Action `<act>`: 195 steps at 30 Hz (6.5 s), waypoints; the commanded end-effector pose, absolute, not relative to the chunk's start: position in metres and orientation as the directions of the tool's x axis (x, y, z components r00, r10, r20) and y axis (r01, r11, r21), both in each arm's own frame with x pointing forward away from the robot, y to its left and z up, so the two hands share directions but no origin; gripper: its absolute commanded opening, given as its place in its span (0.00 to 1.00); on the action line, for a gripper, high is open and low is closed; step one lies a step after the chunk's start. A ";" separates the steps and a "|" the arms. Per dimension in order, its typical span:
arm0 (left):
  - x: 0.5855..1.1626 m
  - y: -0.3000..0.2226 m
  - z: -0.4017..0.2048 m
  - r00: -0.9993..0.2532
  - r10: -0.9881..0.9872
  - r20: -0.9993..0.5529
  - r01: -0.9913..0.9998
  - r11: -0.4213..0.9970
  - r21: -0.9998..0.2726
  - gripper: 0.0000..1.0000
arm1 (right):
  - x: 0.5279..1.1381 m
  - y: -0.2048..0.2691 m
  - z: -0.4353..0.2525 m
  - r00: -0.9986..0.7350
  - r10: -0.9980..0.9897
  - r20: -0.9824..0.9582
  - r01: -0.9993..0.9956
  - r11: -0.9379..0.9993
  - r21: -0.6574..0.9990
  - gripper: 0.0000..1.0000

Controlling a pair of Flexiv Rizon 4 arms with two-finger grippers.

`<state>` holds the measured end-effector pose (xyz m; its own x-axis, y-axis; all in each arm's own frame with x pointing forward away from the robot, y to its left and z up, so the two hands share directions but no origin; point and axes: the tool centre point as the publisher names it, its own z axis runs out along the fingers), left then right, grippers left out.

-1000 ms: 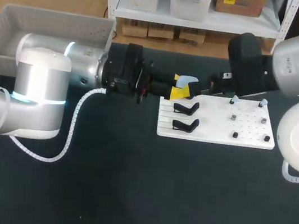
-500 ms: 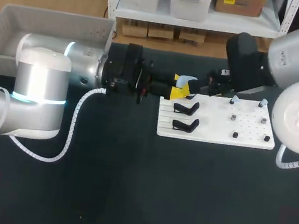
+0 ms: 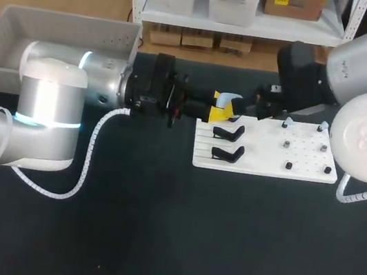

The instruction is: Pick up each earbud case from the left stands, insert the matching earbuds, close the lid, and place the case in the box.

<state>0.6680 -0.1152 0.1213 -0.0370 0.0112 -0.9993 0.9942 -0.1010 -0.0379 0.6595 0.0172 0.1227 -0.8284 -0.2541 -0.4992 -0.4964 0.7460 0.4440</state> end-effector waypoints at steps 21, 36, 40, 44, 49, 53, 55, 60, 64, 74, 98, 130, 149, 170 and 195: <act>0.668 -0.115 0.120 -0.034 0.008 -0.999 0.995 -0.098 -0.035 0.00 | 0.671 0.011 0.125 -0.835 -0.225 -0.503 -0.465 0.777 0.425 1.00; 0.667 -0.116 0.121 -0.006 0.007 -1.000 0.994 -0.110 -0.007 0.00 | 0.683 -0.010 0.180 -0.689 -0.275 -0.671 -0.529 0.823 0.206 1.00; 0.666 -0.117 0.122 0.020 -0.002 -1.000 0.993 -0.120 0.020 0.00 | 0.690 -0.026 0.189 -0.684 -0.307 -0.662 -0.517 0.844 0.142 1.00; 0.666 -0.116 0.123 0.038 -0.007 -0.999 0.992 -0.119 0.038 0.00 | 0.697 -0.044 0.193 -0.692 -0.341 -0.636 -0.494 0.867 0.073 1.00; 0.665 -0.116 0.122 0.053 -0.006 -0.999 0.992 -0.114 0.053 0.00 | 0.702 -0.067 0.186 -0.735 -0.373 -0.566 -0.457 0.890 0.006 1.00; 0.665 -0.115 0.121 0.056 -0.010 -0.998 0.992 -0.110 0.057 0.00 | 0.704 -0.083 0.176 -0.764 -0.400 -0.507 -0.438 0.898 -0.049 1.00; 0.665 -0.115 0.121 0.056 -0.010 -0.998 0.992 -0.110 0.057 0.00 | 0.704 -0.093 0.170 -0.778 -0.421 -0.467 -0.431 0.898 -0.092 1.00; 0.665 -0.115 0.121 0.056 -0.010 -0.998 0.992 -0.110 0.057 0.00 | 0.707 -0.114 0.156 -0.805 -0.446 -0.392 -0.425 0.894 -0.144 1.00; 0.665 -0.115 0.121 0.056 -0.010 -0.998 0.992 -0.110 0.057 0.00 | 0.712 -0.130 0.146 -0.824 -0.450 -0.343 -0.413 0.893 -0.181 1.00; 0.665 -0.115 0.121 0.056 -0.010 -0.998 0.992 -0.110 0.057 0.00 | 0.719 -0.157 0.116 -0.893 -0.359 -0.272 -0.327 0.932 -0.156 1.00; 0.665 -0.115 0.121 0.056 -0.010 -0.998 0.992 -0.110 0.057 0.00 | 0.725 -0.161 0.098 -0.915 -0.313 -0.253 -0.288 0.948 -0.133 1.00; 0.665 -0.115 0.121 0.056 -0.010 -0.998 0.992 -0.110 0.057 0.00 | 0.747 -0.174 0.049 -0.913 -0.400 -0.082 -0.386 0.911 -0.142 0.72; 0.665 -0.115 0.121 0.056 -0.010 -0.998 0.992 -0.110 0.057 0.00 | 0.747 -0.180 0.031 -0.907 -0.417 -0.059 -0.407 0.904 -0.134 0.48; 0.665 -0.115 0.121 0.056 -0.010 -0.998 0.992 -0.110 0.057 0.00 | 0.757 -0.185 0.011 -0.917 -0.397 -0.030 -0.388 0.909 -0.155 0.44; 0.665 -0.115 0.121 0.056 -0.010 -0.998 0.992 -0.110 0.057 0.00 | 0.758 -0.186 0.009 -0.916 -0.401 -0.034 -0.389 0.904 -0.176 0.31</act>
